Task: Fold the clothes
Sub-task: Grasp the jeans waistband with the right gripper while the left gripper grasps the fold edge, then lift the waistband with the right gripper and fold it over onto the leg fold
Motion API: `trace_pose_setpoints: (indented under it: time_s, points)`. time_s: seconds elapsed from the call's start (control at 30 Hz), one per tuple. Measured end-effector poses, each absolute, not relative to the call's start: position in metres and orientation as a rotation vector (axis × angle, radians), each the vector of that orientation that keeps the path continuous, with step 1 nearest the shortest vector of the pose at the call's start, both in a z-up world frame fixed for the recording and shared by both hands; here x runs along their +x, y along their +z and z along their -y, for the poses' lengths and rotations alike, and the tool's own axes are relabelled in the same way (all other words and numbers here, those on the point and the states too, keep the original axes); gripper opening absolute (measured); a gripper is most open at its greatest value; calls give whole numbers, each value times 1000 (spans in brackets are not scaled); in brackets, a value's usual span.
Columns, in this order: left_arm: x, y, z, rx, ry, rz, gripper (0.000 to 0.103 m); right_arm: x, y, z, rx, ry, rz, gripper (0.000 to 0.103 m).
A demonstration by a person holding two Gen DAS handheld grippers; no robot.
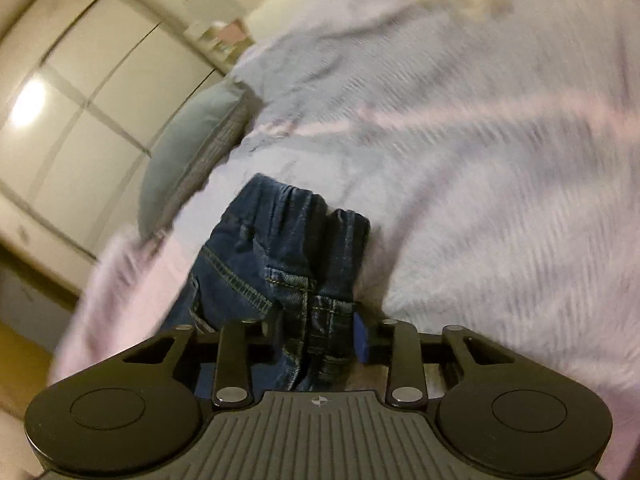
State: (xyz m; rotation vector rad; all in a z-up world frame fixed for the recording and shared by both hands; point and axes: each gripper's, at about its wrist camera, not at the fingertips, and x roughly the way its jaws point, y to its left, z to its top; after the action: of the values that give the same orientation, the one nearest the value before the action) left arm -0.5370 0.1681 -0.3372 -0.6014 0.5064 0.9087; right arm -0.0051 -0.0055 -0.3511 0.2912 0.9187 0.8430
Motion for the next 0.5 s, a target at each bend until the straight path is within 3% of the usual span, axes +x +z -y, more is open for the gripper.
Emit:
trace_pose_setpoints:
  time_s: [0.3,0.5]
  points:
    - [-589,-326,-174,-670,950,-402,26,-112,-289,-28,-66,949,-455,27]
    - [-614,-328,-177,-714,955,-375,26,-146,-285,-42,-146,970,-390,27]
